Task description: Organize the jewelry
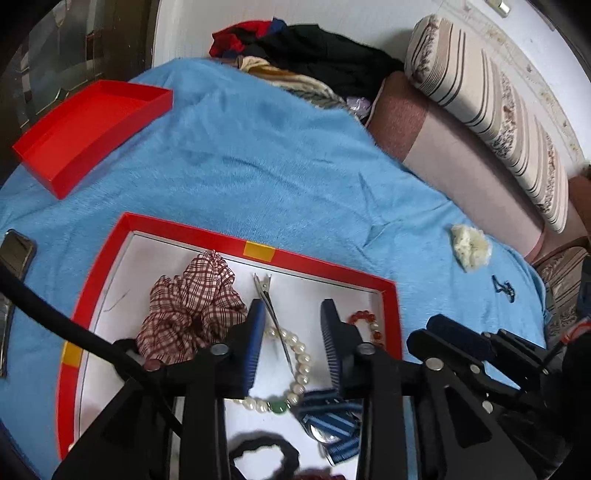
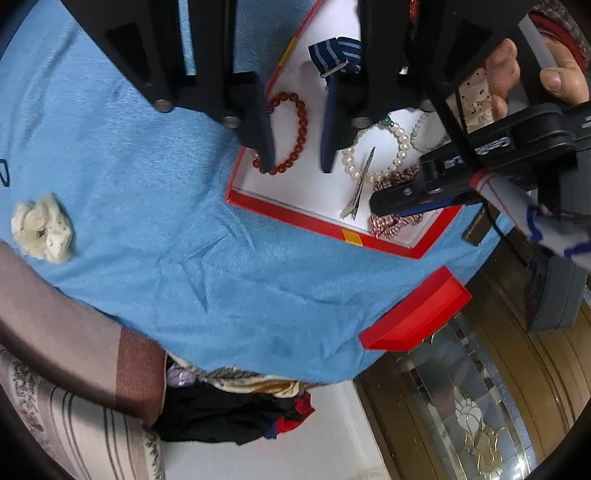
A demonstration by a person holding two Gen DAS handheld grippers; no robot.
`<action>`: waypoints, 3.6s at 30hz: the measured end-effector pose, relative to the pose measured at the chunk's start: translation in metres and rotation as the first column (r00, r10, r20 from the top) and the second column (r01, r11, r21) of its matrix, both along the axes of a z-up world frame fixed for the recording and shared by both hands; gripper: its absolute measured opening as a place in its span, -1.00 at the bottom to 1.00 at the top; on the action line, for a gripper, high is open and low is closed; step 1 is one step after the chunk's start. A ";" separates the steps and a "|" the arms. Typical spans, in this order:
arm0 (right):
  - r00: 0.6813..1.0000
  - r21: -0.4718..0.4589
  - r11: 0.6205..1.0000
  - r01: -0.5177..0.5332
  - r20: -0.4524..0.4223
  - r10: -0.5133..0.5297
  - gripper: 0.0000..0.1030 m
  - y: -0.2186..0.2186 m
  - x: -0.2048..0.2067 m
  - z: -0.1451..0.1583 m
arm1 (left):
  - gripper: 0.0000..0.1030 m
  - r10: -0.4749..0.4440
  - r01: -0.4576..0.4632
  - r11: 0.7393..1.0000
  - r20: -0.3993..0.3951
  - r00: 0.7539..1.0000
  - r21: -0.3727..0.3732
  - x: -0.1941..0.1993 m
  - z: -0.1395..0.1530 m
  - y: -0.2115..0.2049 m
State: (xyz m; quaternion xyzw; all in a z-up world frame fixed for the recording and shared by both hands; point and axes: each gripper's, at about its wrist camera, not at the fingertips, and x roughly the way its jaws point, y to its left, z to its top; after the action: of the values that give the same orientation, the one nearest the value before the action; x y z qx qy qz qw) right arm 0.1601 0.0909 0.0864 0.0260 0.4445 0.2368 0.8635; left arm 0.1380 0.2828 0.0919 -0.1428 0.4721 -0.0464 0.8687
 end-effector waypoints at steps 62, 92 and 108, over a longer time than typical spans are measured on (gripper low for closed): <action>0.950 -0.096 0.946 0.310 0.061 -0.306 -0.05 -0.151 -0.129 -0.007 | 0.83 0.131 -0.254 0.901 0.338 0.932 0.351 -0.201 0.078 -0.071; 0.941 -0.121 0.938 0.324 0.141 -0.307 0.33 -0.172 -0.244 -0.003 | 0.99 0.036 -0.094 0.920 0.158 0.987 0.380 -0.267 0.043 -0.159; 0.945 -0.160 0.934 0.318 0.128 -0.300 0.44 -0.156 -0.243 -0.014 | 0.99 0.057 -0.086 0.935 0.092 0.994 0.345 -0.257 0.024 -0.149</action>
State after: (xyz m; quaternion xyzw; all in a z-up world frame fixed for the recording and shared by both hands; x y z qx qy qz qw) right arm -0.0830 -0.0655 0.0726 0.0063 0.4099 0.0582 0.9102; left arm -0.1194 0.1336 0.1158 -0.0020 0.4322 0.0637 0.8995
